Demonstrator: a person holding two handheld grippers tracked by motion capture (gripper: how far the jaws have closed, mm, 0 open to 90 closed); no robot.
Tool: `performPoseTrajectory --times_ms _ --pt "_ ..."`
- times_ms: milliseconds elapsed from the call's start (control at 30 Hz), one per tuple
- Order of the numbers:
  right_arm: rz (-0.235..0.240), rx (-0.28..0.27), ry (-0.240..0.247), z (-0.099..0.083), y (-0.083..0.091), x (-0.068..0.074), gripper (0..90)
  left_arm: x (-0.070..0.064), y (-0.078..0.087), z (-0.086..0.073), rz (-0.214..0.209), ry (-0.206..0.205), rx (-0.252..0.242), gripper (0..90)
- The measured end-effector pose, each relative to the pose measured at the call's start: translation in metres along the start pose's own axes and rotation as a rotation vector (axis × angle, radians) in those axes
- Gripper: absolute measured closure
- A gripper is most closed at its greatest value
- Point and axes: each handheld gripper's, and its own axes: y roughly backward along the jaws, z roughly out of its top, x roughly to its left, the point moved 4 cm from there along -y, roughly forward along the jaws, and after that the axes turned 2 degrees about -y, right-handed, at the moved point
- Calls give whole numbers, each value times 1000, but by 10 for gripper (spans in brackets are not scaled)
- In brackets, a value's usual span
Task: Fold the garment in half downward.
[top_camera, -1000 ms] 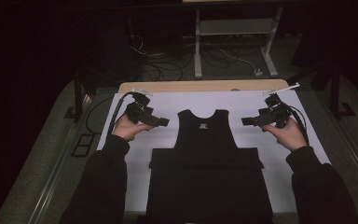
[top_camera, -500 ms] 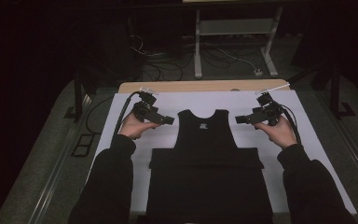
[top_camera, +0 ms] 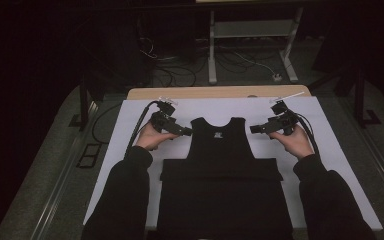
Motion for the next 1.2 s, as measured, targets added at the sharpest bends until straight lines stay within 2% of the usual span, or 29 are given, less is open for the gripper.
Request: performPoseTrajectory --times_ms 433,600,900,1200 --pt "12 20 -4 -4 -21 2 0 -5 -28 -4 -30 13 17 0" --pt "16 27 1 -5 -28 4 0 -5 -32 -6 -32 14 23 0" --pt "21 37 4 -7 -37 8 0 -6 -39 -6 -29 30 6 0" --pt "24 55 13 -10 -49 14 0 -8 -51 -11 -36 21 36 0"
